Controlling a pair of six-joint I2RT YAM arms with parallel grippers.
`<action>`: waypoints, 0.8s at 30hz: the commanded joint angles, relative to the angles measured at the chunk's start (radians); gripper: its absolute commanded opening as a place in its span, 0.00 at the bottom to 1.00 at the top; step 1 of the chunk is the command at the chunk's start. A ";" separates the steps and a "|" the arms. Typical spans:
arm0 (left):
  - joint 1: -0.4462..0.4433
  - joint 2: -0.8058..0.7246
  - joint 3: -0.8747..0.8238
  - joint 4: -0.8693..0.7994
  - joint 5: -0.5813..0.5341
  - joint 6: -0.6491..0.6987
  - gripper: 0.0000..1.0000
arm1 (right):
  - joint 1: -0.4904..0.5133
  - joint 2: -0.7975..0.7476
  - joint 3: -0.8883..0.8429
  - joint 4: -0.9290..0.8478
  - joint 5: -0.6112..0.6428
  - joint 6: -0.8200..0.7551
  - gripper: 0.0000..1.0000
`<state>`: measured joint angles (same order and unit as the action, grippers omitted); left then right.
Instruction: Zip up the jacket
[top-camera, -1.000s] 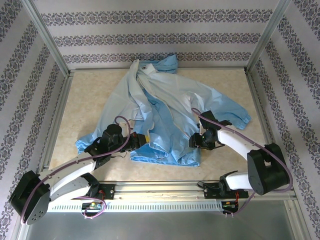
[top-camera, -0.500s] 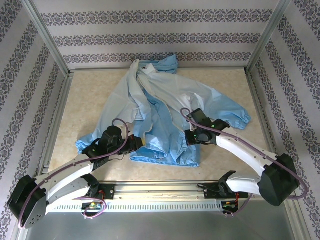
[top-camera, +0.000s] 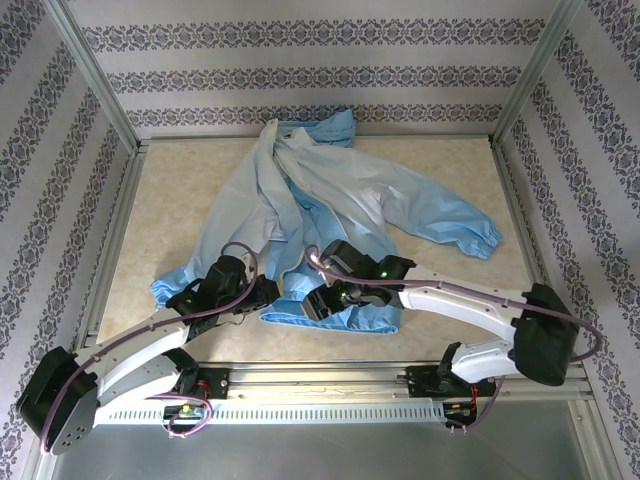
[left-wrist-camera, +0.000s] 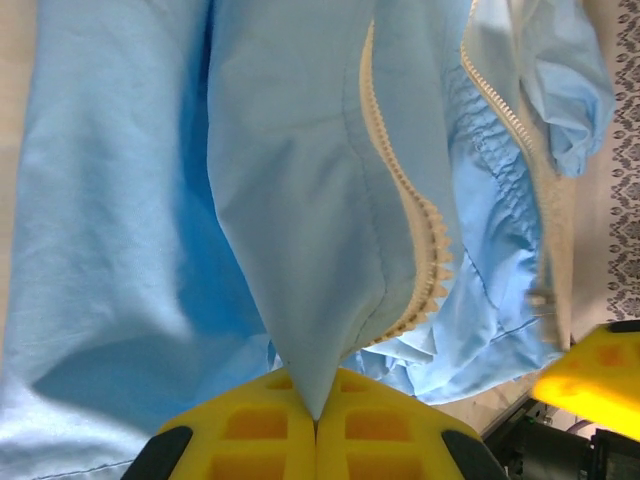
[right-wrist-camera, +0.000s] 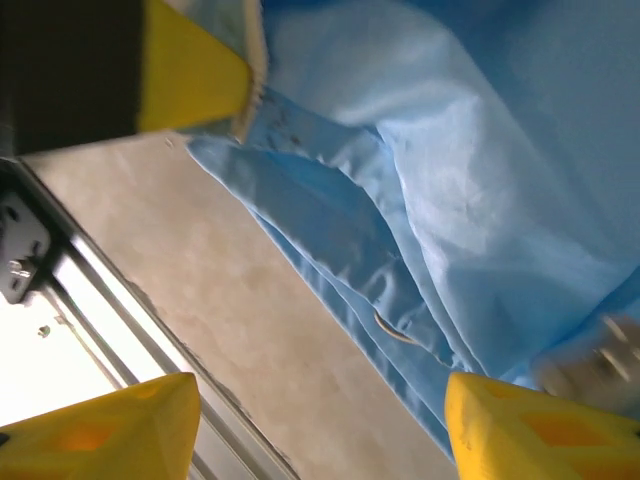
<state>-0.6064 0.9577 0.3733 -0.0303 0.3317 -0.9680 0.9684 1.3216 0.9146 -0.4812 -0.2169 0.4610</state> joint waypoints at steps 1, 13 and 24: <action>0.015 0.017 -0.005 0.015 -0.010 0.023 0.00 | -0.066 -0.110 -0.049 0.056 -0.066 0.054 0.68; 0.019 0.085 0.002 0.058 0.030 0.029 0.00 | -0.408 -0.324 -0.280 -0.081 0.000 0.233 0.62; 0.019 0.049 -0.004 0.023 0.029 0.027 0.00 | -0.528 -0.076 -0.283 -0.078 0.097 0.071 0.64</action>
<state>-0.5999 1.0336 0.3729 -0.0082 0.3614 -0.9672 0.4515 1.2098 0.6380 -0.5526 -0.1642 0.5854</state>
